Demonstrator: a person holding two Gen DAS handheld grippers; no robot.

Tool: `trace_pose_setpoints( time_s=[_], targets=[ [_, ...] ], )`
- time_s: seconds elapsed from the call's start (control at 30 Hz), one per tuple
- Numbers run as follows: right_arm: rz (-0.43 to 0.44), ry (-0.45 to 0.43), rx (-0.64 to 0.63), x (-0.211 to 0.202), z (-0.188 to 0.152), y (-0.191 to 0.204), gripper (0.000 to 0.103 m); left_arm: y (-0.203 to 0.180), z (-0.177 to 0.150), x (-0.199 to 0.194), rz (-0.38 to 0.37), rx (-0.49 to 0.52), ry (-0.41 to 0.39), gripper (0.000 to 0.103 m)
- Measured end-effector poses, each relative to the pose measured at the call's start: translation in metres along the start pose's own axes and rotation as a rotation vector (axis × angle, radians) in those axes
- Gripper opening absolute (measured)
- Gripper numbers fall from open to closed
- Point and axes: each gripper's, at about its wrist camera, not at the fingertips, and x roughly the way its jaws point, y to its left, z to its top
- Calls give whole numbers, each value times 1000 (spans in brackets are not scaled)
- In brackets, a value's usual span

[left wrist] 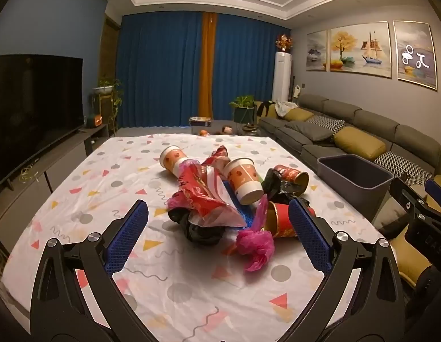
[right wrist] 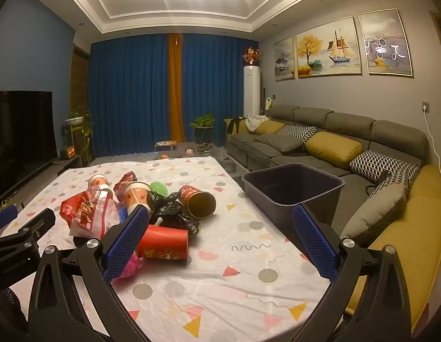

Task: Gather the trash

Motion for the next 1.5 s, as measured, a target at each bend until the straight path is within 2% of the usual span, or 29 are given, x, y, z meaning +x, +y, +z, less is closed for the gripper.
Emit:
trace_pose_setpoints(
  time_s=[1.5],
  targets=[
    [1,-9,7,1,7,-6,98,-2,-3,3,-2,-4,-1,97]
  ],
)
